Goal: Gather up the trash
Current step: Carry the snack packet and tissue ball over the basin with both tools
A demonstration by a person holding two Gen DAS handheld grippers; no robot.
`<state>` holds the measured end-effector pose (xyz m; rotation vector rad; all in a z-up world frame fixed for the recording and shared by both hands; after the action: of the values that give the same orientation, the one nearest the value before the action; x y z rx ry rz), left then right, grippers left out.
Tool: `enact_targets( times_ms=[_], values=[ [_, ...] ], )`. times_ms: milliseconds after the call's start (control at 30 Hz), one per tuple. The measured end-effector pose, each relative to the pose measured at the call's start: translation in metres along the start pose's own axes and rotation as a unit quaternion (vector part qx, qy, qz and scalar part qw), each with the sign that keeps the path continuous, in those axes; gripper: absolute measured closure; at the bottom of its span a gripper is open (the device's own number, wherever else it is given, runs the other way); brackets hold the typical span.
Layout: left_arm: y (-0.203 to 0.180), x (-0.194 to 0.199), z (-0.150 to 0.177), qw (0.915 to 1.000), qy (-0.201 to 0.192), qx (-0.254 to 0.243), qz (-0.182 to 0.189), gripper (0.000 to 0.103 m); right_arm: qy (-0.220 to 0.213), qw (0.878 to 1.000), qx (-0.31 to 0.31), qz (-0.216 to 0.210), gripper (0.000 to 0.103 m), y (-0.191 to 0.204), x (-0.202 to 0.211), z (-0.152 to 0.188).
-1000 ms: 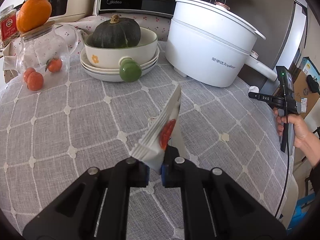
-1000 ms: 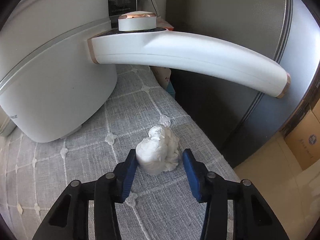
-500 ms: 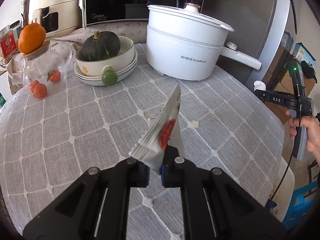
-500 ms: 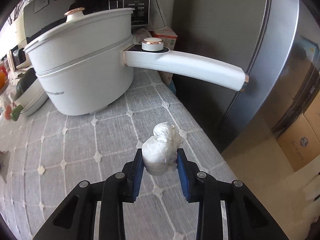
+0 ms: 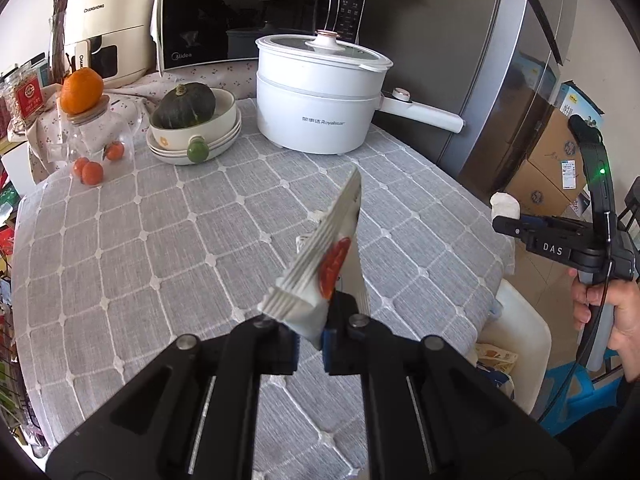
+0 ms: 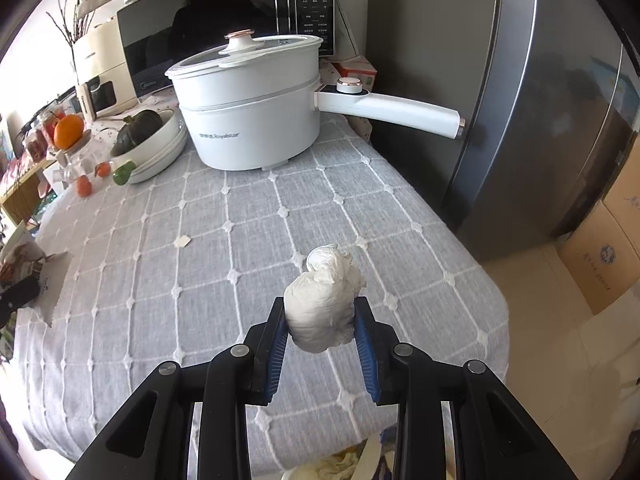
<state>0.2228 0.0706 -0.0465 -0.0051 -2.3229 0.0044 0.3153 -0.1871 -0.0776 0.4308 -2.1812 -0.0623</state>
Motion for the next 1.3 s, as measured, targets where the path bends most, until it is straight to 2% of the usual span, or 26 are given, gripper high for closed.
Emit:
enact_targets(
  times_ms=[300, 533, 633, 900, 1100, 1300],
  values=[
    [-0.024, 0.016, 0.023, 0.9997, 0.012, 0.003, 0.023, 0.094, -0.004, 1.000, -0.019, -0.012, 0.070, 0.006, 0.054, 0.050],
    [-0.072, 0.022, 0.031, 0.9970, 0.024, -0.018, 0.071, 0.094, 0.032, 0.996, -0.083, -0.032, 0.070, -0.013, 0.074, 0.087],
    [-0.097, 0.019, 0.036, 0.9950, 0.031, -0.038, 0.087, 0.094, 0.030, 0.996, -0.086, -0.021, 0.069, -0.020, 0.086, 0.096],
    [-0.178, 0.012, 0.060, 0.9824, 0.056, -0.120, 0.132, 0.094, 0.052, 0.994, -0.096, 0.028, 0.069, -0.057, 0.099, 0.120],
    [-0.232, 0.001, 0.078, 0.9696, 0.070, -0.182, 0.147, 0.093, 0.064, 0.989, -0.126, 0.038, 0.069, -0.087, 0.106, 0.134],
    [-0.262, -0.008, 0.085, 0.9643, 0.072, -0.207, 0.150, 0.093, 0.074, 0.982, -0.167, 0.039, 0.068, -0.118, 0.112, 0.148]
  ],
)
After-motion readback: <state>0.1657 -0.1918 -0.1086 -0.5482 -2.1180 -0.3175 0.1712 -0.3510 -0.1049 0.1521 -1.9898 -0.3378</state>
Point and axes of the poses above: each gripper's, at about its wrist camera, not at the fingertips, and x roughly against the way its jaws point, y to its left, z to its underside, the point moved 3 cm from there along -x, roughly the way its jaws point, and after that the axes turned 11 degrees about -z, right-handed, at the moved point
